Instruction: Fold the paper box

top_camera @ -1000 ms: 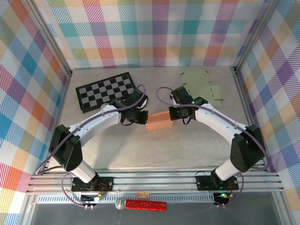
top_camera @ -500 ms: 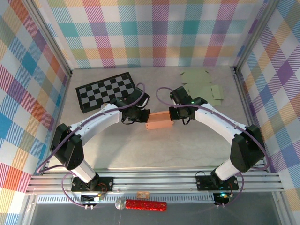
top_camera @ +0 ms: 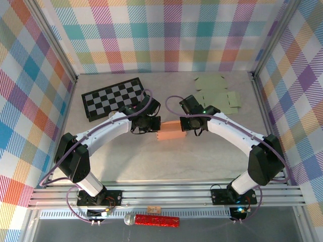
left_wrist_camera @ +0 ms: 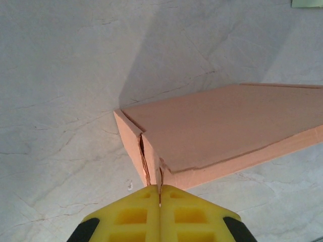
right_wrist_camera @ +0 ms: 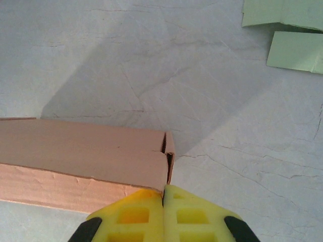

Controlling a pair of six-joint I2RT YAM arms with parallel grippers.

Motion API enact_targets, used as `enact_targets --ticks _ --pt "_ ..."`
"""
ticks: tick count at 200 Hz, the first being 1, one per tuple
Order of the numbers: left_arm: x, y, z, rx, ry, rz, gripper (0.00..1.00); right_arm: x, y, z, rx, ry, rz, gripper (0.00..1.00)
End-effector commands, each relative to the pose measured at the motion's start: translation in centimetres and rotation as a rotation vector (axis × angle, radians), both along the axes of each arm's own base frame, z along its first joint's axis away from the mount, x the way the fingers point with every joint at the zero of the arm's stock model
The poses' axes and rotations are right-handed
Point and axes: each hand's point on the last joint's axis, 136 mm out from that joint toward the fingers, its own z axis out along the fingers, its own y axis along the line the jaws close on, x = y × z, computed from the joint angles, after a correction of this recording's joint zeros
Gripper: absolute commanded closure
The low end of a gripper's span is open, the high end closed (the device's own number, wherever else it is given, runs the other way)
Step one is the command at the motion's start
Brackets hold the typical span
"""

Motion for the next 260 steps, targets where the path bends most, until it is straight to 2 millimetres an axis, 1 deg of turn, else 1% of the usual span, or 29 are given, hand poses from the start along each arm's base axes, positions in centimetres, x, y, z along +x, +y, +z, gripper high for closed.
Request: enact_targets --ticks 1,45,88,119,140,157,174,181,190,209,227,237,260 --pt "-0.7 -0.6 -0.5 -0.038 0.021 0.016 1.00 -0.3 0.2 0.1 -0.006 0.017 -0.007 1.00" --pt "-1.0 -0.5 -1.2 -0.048 0.026 0.025 1.00 -0.4 0.3 0.0 -0.006 0.019 -0.005 1.00" --pt "-1.2 0.3 -1.9 -0.016 0.017 0.017 1.00 -0.5 0.5 -0.4 -0.003 0.012 0.008 1.00" --pt "-1.3 0.6 -2.3 0.001 0.016 0.014 1.00 -1.1 0.4 -1.2 -0.017 0.014 0.024 1.00" --pt "-1.3 0.7 -2.5 0.009 0.018 0.013 1.00 -1.4 0.0 -1.7 -0.021 0.012 0.017 1.00" --pt "-1.3 0.7 -2.5 0.012 0.016 0.012 1.00 -1.5 -0.4 -1.6 -0.018 0.000 0.007 1.00" --pt "-1.3 0.8 -2.6 0.016 0.017 0.013 1.00 -1.6 -0.2 -1.4 -0.009 -0.004 0.015 1.00" --pt "-1.2 0.8 -2.6 0.018 0.017 0.015 1.00 -1.7 -0.1 -1.4 0.000 0.002 0.021 0.97" --pt "-1.2 0.8 -2.7 0.020 0.017 0.013 1.00 -2.0 0.2 -1.3 0.012 0.017 0.031 0.92" --pt "-1.2 0.8 -2.7 0.026 0.017 0.009 1.00 -2.6 0.5 -0.3 0.046 0.054 0.010 0.76" --pt "-1.3 1.0 -2.7 0.031 0.015 0.008 1.00 -3.5 0.3 1.2 0.100 0.083 -0.054 0.57" --pt "-1.3 1.0 -2.7 0.034 0.014 0.008 1.00 -4.2 0.6 1.9 0.151 0.115 -0.075 0.49" --pt "-1.2 0.9 -2.7 0.033 0.015 0.004 1.00 -5.6 1.2 3.3 0.265 0.203 -0.137 0.40"
